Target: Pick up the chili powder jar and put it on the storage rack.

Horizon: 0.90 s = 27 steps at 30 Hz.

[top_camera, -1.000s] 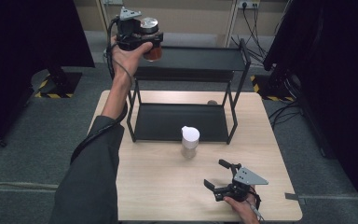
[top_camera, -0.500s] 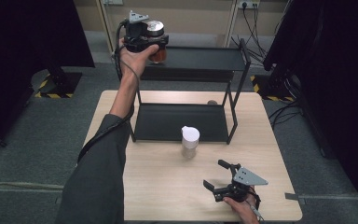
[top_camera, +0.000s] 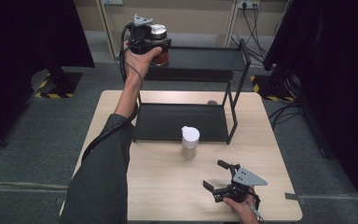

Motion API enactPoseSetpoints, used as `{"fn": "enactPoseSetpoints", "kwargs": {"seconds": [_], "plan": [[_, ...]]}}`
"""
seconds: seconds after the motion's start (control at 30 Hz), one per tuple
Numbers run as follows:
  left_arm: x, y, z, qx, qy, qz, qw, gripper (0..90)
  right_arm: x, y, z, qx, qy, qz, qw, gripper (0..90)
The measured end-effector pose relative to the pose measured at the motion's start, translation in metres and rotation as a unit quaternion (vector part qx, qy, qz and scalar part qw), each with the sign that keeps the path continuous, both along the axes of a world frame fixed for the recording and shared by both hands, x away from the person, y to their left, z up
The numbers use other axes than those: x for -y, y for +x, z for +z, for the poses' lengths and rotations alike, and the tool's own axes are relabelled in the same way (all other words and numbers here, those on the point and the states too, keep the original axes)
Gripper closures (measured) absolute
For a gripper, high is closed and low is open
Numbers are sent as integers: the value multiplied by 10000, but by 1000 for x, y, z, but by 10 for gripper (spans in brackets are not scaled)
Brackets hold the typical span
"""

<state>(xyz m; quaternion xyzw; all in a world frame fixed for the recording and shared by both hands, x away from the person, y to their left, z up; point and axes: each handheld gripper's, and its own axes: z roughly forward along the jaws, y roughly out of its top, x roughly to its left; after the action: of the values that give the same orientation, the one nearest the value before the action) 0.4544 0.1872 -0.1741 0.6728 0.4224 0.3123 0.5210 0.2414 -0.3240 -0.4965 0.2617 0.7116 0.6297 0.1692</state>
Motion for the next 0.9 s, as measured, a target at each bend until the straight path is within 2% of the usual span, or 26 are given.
{"fn": "enactPoseSetpoints", "kwargs": {"seconds": [0.2, 0.33, 0.47, 0.53, 0.77, 0.8, 0.9], "plan": [[2, 0, -2, 78, 71, 4, 9999, 305, 0, 0, 0, -9, 4, 13, 10000, 5], [1, -1, -4, 109, 32, -1, 9999, 301, -1, 0, 0, 0, -6, 22, 10000, 4], [2, -3, -6, 153, -56, 26, 9999, 147, -1, 0, 0, -9, -14, 27, 10000, 4], [4, -6, -8, 105, -155, 143, 9997, 78, -1, 0, 0, 3, -12, 26, 10000, 5], [6, -13, -9, 170, -256, 188, 9994, 0, -2, 0, 0, 3, -13, 31, 10000, 5], [6, -15, -10, 180, -330, 215, 9991, 0, -2, 0, 0, 8, -11, 30, 10000, 5], [4, -19, -12, 199, -321, 119, 9992, 0, -1, 0, 0, 24, -23, 33, 10000, 5]]}}
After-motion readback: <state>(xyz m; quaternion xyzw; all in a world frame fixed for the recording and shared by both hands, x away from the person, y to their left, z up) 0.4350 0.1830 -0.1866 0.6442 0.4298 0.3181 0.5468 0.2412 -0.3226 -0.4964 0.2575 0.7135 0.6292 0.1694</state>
